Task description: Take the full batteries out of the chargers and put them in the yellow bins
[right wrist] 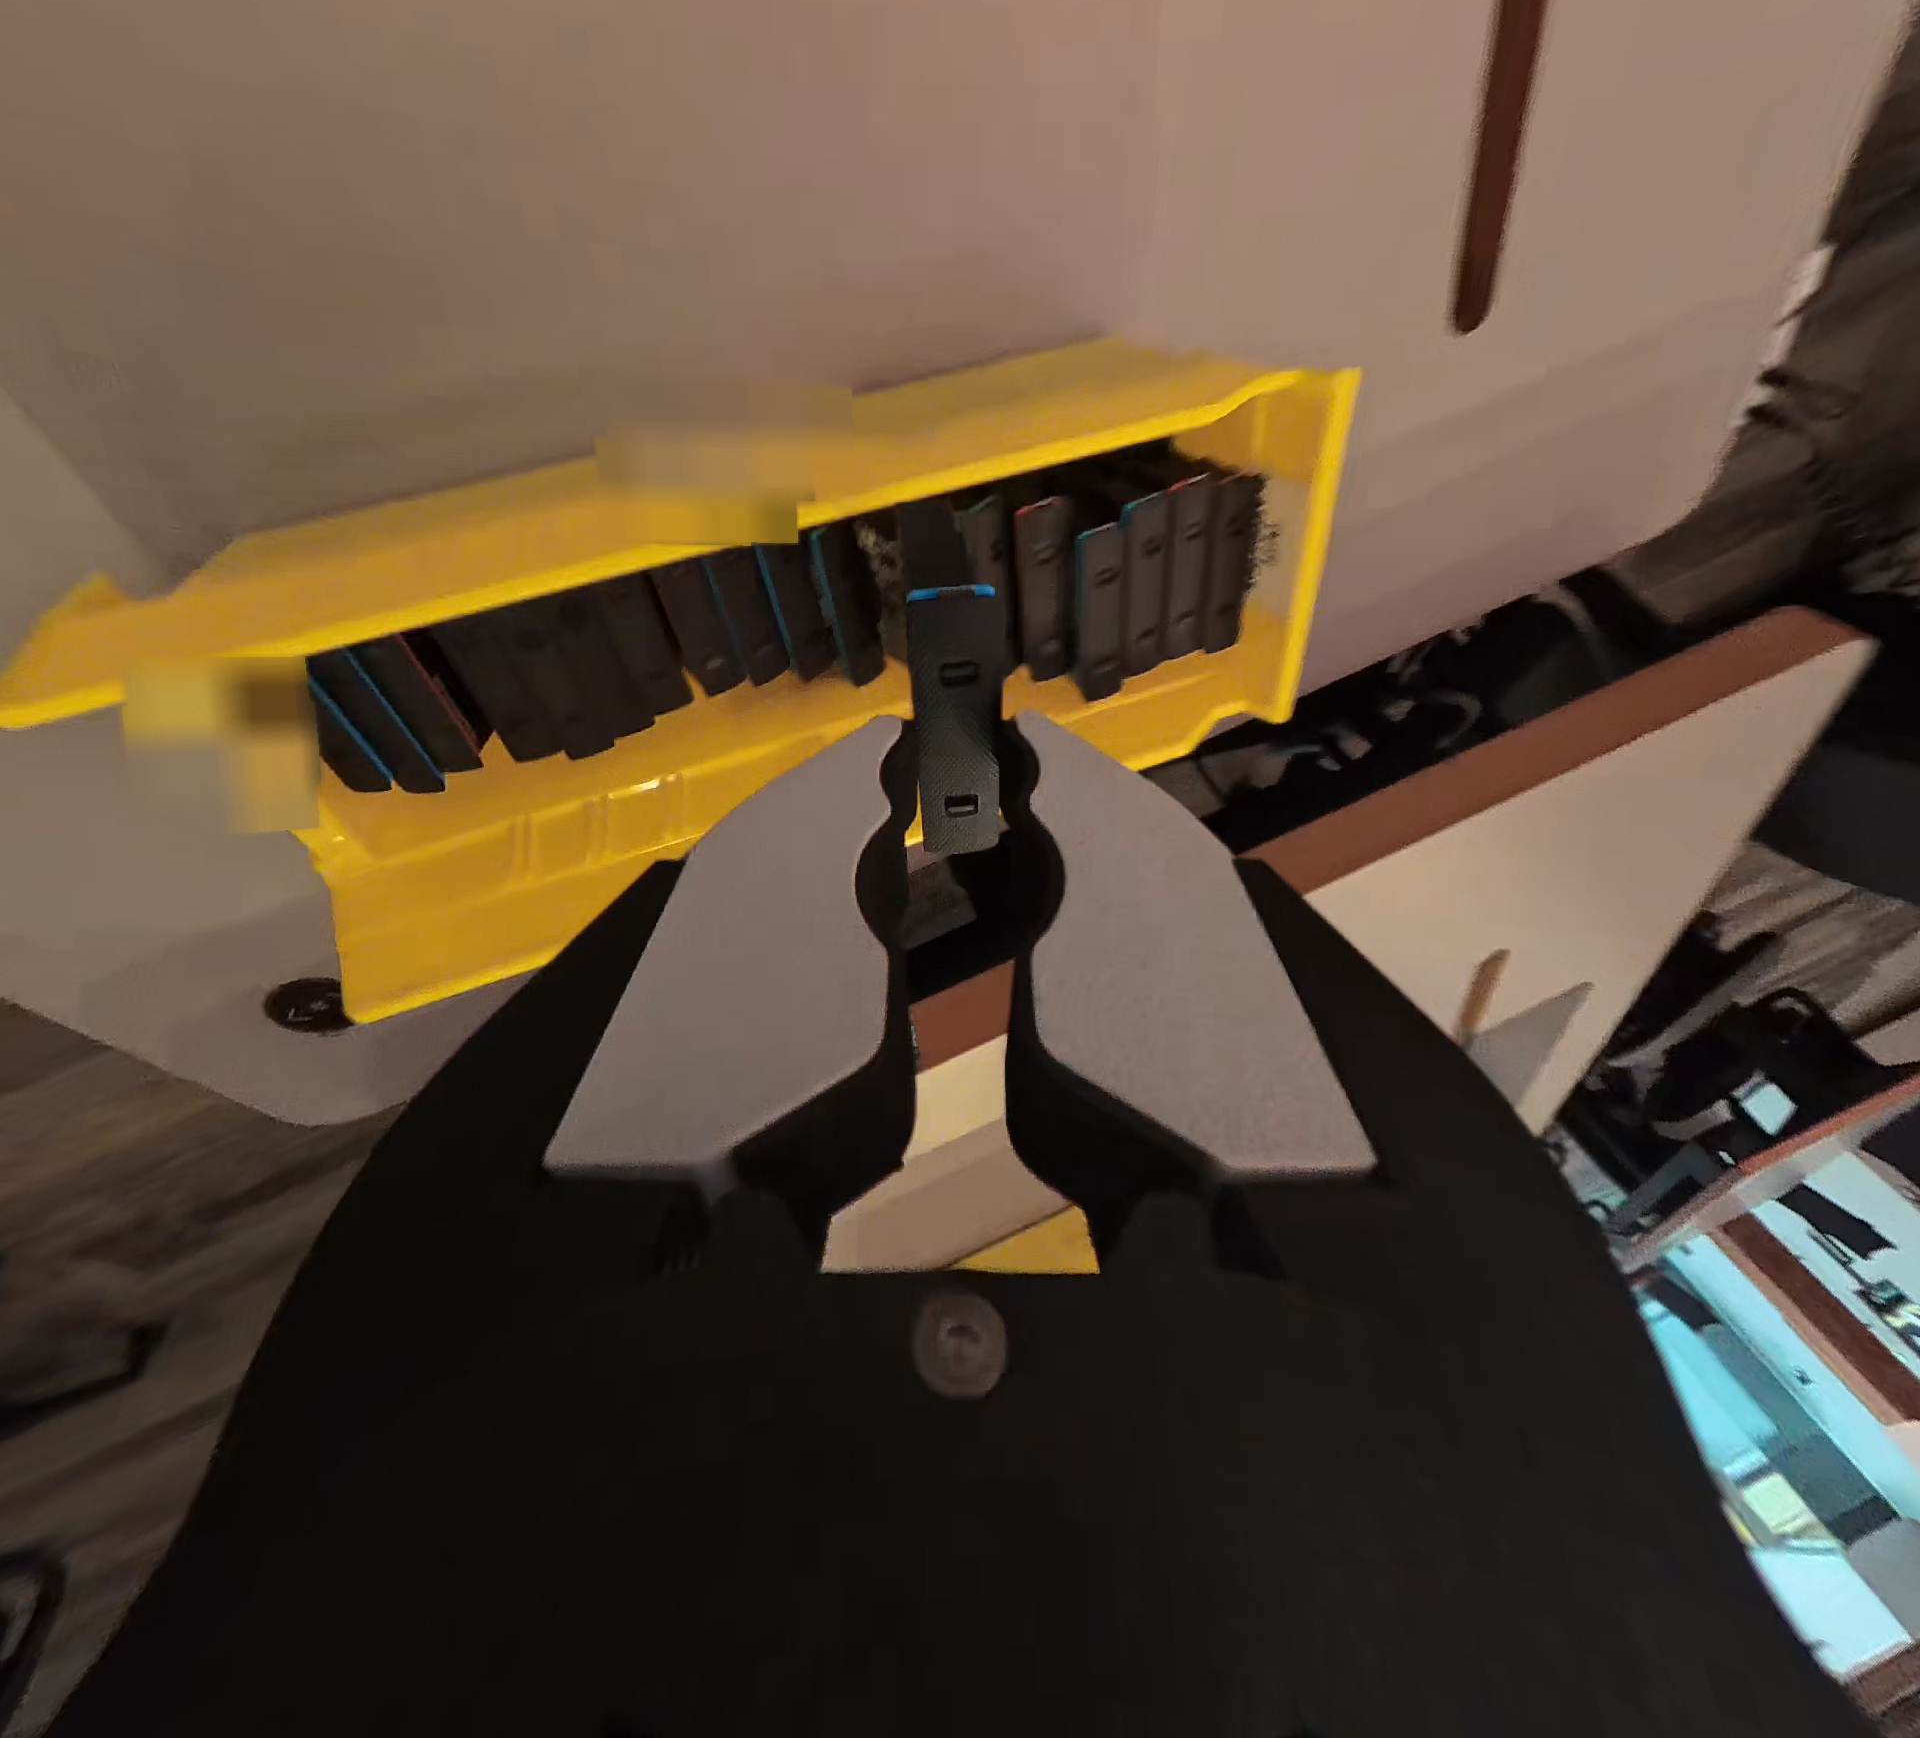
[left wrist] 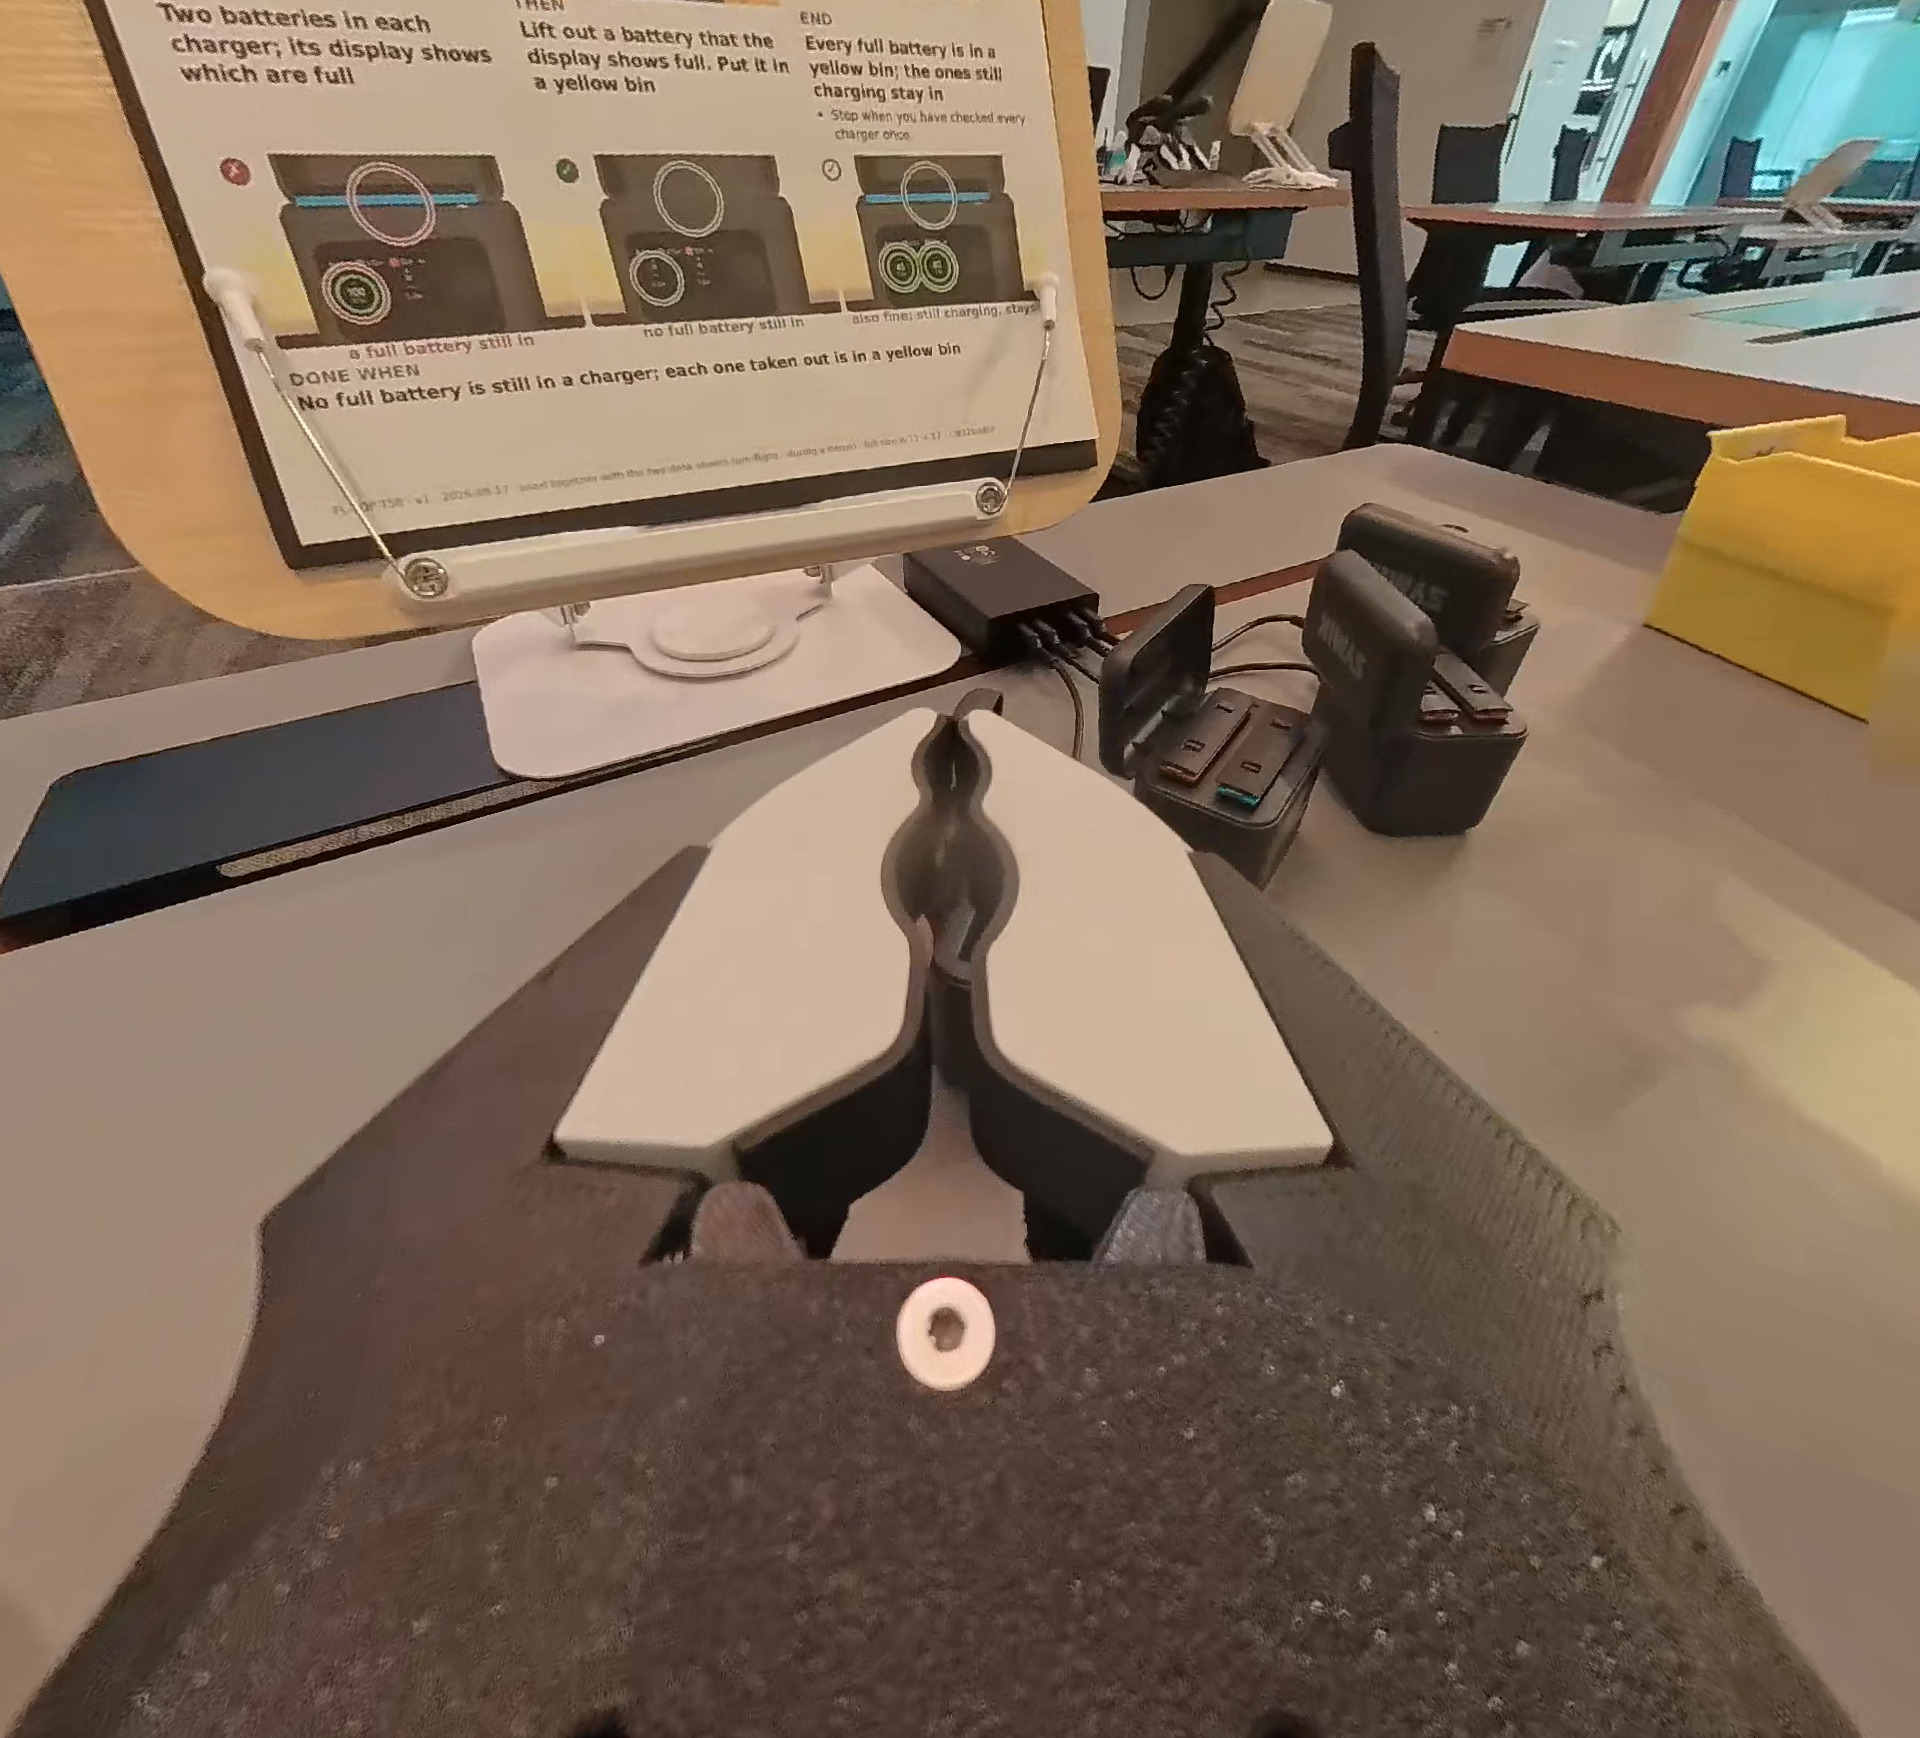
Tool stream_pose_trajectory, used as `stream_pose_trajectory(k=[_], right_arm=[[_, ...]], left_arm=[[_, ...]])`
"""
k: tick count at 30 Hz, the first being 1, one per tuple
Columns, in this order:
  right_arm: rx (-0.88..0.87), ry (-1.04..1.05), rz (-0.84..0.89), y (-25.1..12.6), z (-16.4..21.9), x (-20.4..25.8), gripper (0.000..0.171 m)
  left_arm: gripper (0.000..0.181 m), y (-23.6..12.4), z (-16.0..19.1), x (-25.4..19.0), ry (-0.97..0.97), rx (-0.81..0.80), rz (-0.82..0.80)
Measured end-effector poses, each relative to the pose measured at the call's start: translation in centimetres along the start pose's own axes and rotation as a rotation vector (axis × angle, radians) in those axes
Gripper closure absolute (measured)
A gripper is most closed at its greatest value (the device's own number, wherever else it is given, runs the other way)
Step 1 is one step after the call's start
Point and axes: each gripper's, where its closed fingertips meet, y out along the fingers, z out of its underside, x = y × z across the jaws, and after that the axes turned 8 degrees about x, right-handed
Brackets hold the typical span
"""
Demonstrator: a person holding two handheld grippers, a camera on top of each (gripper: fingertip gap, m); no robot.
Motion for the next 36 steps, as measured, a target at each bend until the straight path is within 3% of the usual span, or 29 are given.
stream_pose_trajectory(k=[6, 12, 21, 27, 30, 36], right_arm=[[0.013, 0.001, -0.09, 5.3, 1.4, 1.8, 0.157], [0.066, -0.049, -0.103, 8.1, 1.6, 2.4, 0.157], [0.085, -0.055, -0.033, 8.2, 1.0, 1.2, 0.155], [0.04, 0.015, 0.038, 6.3, 0.5, -0.4, 0.153], [-0.093, 0.076, 0.116, 3.7, -2.3, -1.9, 0.153], [-0.528, 0.162, 0.171, -3.3, -13.8, -0.6, 0.134]], left_arm=[[0.181, 0.4, 0.8, 0.1, 0.037, 0.021, -0.021], [0.181, 0.7, 1.4, 0.1, 0.054, 0.038, -0.026], [0.181, 0.9, 1.6, 0.2, 0.068, 0.047, -0.03], [0.181, 0.9, 1.7, 0.2, 0.072, 0.047, -0.033], [0.181, 0.9, 1.8, 0.1, 0.075, 0.051, -0.034], [0.181, 0.9, 1.9, 0.2, 0.072, 0.073, -0.03]])
